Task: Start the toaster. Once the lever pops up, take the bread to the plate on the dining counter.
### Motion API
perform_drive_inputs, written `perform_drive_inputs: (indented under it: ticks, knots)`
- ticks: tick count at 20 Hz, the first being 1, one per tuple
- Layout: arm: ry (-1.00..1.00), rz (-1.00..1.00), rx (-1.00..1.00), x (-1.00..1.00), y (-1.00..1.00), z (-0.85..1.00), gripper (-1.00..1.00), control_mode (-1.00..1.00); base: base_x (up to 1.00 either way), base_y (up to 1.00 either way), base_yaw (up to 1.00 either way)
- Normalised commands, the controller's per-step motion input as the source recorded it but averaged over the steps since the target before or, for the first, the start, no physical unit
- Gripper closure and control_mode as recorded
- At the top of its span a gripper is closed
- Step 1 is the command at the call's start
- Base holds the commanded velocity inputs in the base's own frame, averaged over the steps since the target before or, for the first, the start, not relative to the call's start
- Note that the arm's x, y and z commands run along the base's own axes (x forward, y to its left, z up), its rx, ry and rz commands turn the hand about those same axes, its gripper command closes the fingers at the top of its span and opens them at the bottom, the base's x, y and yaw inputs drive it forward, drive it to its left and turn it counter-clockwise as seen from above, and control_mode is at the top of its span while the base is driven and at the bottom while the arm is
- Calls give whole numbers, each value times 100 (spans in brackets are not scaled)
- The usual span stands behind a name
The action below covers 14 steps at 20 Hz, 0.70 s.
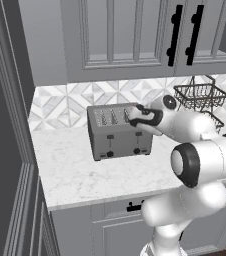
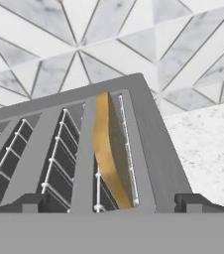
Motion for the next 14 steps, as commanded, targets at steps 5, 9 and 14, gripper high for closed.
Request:
perform_drive_inputs:
  ticks: [5, 9, 14]
  knots:
    - [0, 0, 0, 27, 0, -6, -100, -100, 0, 0, 0]
    - [0, 0, 0, 25, 0, -9, -100, -100, 0, 0, 0]
    - [0, 2, 0, 22, 0, -14, -100, -100, 0, 0, 0]
